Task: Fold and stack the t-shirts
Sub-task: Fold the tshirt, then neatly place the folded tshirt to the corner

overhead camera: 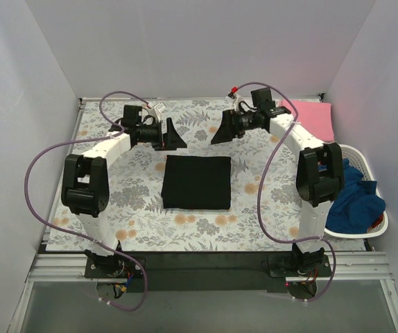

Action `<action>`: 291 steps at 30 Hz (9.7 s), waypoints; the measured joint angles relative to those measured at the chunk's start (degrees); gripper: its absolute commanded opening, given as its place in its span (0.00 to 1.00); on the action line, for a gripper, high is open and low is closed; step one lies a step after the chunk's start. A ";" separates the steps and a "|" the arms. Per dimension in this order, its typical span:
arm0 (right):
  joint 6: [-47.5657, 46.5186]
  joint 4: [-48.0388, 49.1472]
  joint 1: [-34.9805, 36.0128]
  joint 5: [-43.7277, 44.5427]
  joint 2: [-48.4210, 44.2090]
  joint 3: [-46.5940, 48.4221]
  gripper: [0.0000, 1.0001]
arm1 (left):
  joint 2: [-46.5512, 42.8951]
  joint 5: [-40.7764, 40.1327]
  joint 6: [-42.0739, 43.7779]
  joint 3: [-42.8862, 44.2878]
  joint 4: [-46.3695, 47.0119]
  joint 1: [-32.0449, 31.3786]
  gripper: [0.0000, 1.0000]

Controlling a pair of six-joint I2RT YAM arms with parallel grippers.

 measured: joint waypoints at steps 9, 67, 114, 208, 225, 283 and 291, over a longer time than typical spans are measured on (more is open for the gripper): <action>17.49 15.45 2.99 -5.70 9.49 -12.44 0.98 | 6.93 0.83 -14.60 -7.76 11.34 -1.95 0.88; 39.17 42.77 11.34 -11.47 -4.00 -48.13 0.98 | -9.29 8.61 -27.21 -42.14 22.01 -7.43 0.92; 26.62 32.41 -5.53 -8.68 4.50 -23.63 0.98 | 6.36 0.76 -25.68 -12.83 25.90 1.84 0.81; 64.78 54.58 1.90 21.03 -2.69 -47.12 0.48 | -3.37 -31.52 39.17 -15.41 22.36 -40.96 0.00; 43.28 38.88 1.49 23.47 1.40 -27.23 0.01 | -14.69 -27.28 29.46 -15.10 12.98 -35.41 0.68; -10.47 -1.60 -19.76 36.37 6.14 23.63 0.01 | -29.73 -32.72 27.45 -26.36 -12.15 -27.89 0.92; -10.73 -2.32 -21.44 36.35 6.19 24.68 0.01 | -29.73 -32.70 27.69 -26.36 -12.17 -27.89 0.92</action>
